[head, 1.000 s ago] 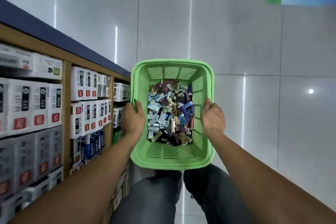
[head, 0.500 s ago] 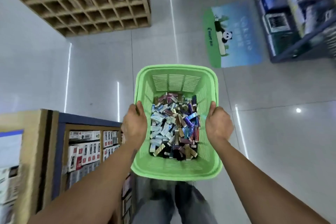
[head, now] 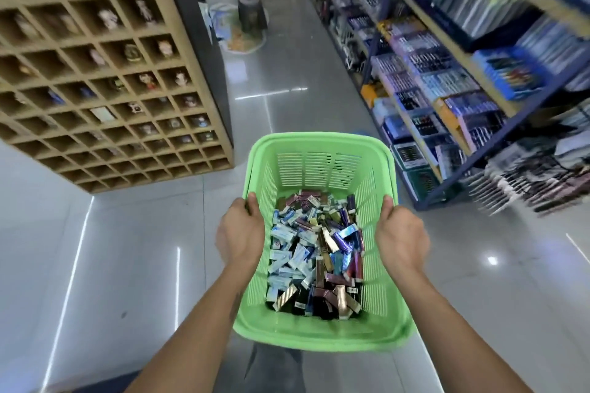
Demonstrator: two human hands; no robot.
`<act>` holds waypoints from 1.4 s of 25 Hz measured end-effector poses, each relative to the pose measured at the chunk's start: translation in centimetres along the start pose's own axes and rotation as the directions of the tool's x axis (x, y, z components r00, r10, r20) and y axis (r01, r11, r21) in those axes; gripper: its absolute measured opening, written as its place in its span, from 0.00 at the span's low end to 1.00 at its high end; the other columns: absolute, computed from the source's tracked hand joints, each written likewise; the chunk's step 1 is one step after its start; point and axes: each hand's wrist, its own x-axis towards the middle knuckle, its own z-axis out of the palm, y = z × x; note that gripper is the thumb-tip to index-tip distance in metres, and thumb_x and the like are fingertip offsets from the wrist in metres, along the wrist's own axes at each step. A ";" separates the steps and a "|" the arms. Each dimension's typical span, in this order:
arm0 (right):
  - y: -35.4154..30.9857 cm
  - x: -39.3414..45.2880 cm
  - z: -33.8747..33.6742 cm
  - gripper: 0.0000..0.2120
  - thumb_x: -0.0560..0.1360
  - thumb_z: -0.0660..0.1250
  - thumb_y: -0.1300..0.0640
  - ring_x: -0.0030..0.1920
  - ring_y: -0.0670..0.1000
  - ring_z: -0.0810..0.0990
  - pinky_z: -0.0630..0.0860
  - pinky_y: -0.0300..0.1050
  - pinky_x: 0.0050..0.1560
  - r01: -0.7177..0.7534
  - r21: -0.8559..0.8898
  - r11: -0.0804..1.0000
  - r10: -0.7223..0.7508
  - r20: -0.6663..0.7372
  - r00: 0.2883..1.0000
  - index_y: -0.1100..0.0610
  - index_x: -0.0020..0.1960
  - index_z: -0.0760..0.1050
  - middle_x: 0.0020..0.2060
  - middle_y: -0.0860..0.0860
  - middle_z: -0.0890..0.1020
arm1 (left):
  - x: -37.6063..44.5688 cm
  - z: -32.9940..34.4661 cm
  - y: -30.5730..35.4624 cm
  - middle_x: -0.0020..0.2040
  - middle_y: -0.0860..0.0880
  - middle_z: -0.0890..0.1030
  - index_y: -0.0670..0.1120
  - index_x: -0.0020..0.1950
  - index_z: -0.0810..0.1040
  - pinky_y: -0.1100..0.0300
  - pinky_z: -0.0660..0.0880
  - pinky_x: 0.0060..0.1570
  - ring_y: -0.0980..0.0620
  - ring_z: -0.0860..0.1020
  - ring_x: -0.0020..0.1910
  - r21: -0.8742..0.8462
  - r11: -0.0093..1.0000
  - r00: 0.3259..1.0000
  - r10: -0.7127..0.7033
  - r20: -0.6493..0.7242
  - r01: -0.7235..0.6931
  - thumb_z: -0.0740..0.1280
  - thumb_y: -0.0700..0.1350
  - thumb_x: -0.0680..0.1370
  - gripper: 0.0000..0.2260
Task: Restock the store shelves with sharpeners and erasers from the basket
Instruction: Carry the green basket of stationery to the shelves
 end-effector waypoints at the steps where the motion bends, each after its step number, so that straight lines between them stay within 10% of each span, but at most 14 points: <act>1: -1.3 2.1 -0.5 0.29 0.85 0.45 0.43 0.36 0.58 0.72 0.67 0.48 0.38 0.001 0.000 1.000 -0.001 -0.004 1.000 0.60 0.41 0.73 0.33 0.54 0.73 | 1.9 0.3 1.7 0.34 0.48 0.77 0.46 0.40 0.71 0.56 0.70 0.33 0.47 0.76 0.33 -0.007 1.000 1.000 0.010 0.000 -0.010 0.52 0.58 0.85 0.21; 19: -25.7 49.6 3.3 0.29 0.85 0.45 0.43 0.31 0.54 0.73 0.62 0.45 0.30 0.063 -0.011 0.998 -0.063 0.007 0.998 0.60 0.37 0.71 0.29 0.52 0.73 | 43.5 13.1 31.1 0.34 0.49 0.76 0.46 0.37 0.70 0.53 0.73 0.38 0.46 0.75 0.33 0.042 0.997 0.998 -0.059 -0.025 0.060 0.53 0.58 0.84 0.22; 35: -62.7 94.5 14.4 0.30 0.84 0.46 0.42 0.26 0.49 0.69 0.60 0.41 0.28 0.180 0.026 0.983 -0.181 0.042 0.983 0.58 0.33 0.71 0.27 0.50 0.73 | 94.7 21.8 51.6 0.33 0.50 0.75 0.46 0.38 0.71 0.55 0.62 0.33 0.50 0.71 0.32 -0.073 0.983 0.977 -0.174 -0.122 0.166 0.53 0.56 0.85 0.21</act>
